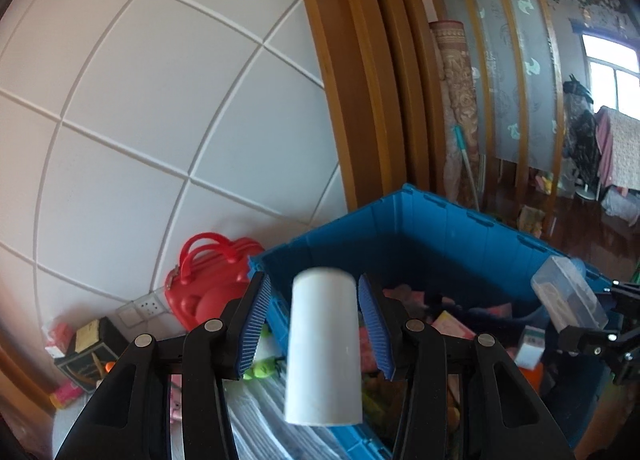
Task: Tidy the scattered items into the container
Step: 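Open both grippers to drop the paper roll and floss-pick box into the crate, then move both grippers back over the table items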
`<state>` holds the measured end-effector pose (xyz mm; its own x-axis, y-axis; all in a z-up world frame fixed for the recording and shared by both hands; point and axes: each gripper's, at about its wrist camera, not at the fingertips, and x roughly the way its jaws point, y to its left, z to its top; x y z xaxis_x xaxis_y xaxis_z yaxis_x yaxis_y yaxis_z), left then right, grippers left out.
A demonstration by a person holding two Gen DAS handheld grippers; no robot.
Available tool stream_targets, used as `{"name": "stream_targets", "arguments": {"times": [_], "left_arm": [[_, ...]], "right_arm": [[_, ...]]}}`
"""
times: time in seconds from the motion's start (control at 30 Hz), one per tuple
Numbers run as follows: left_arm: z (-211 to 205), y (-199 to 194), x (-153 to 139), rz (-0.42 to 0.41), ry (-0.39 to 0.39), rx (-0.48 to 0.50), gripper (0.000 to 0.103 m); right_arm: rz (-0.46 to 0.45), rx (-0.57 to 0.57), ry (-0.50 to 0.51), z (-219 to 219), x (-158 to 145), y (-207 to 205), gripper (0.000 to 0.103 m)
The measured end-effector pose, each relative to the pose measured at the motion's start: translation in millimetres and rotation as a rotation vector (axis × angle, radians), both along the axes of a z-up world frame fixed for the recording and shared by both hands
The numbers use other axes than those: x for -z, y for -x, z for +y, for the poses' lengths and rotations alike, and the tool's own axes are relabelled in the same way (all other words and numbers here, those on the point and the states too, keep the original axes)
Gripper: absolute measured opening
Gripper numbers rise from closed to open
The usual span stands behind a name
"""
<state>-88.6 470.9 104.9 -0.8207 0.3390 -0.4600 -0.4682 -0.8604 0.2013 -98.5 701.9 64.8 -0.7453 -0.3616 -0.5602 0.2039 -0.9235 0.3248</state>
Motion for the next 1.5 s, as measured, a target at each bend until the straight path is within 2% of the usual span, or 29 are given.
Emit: {"name": "stream_targets", "arguments": {"times": [0.2,0.43,0.47,0.5,0.53,0.57,0.63,0.9,1.5], "left_arm": [[35,8,-6,0.014,0.033,0.046,0.041],[47,10,-4,0.025,0.027,0.058,0.043],[47,8,-5,0.033,0.021,0.06,0.06],[46,8,-6,0.042,0.014,0.063,0.085],[45,6,-7,0.057,0.006,0.064,0.091],[45,6,-6,0.065,0.007,0.063,0.092],[44,7,-4,0.052,0.015,0.064,0.092],[18,11,1,0.026,-0.006,0.016,0.092],[-23,-7,9,0.014,-0.019,-0.054,0.093]], "right_arm": [[-0.016,0.034,0.026,17,9,2,0.07],[-0.03,0.058,0.025,30,15,7,0.07],[-0.029,0.06,0.024,31,15,7,0.071],[-0.024,0.063,0.02,32,14,7,0.071],[-0.021,0.069,0.012,32,14,8,0.072],[-0.022,0.073,0.0,31,14,9,0.08],[-0.012,0.09,-0.002,32,12,10,0.102],[-0.007,0.067,-0.008,21,10,16,0.103],[-0.009,0.016,-0.045,-10,10,8,0.103]]}}
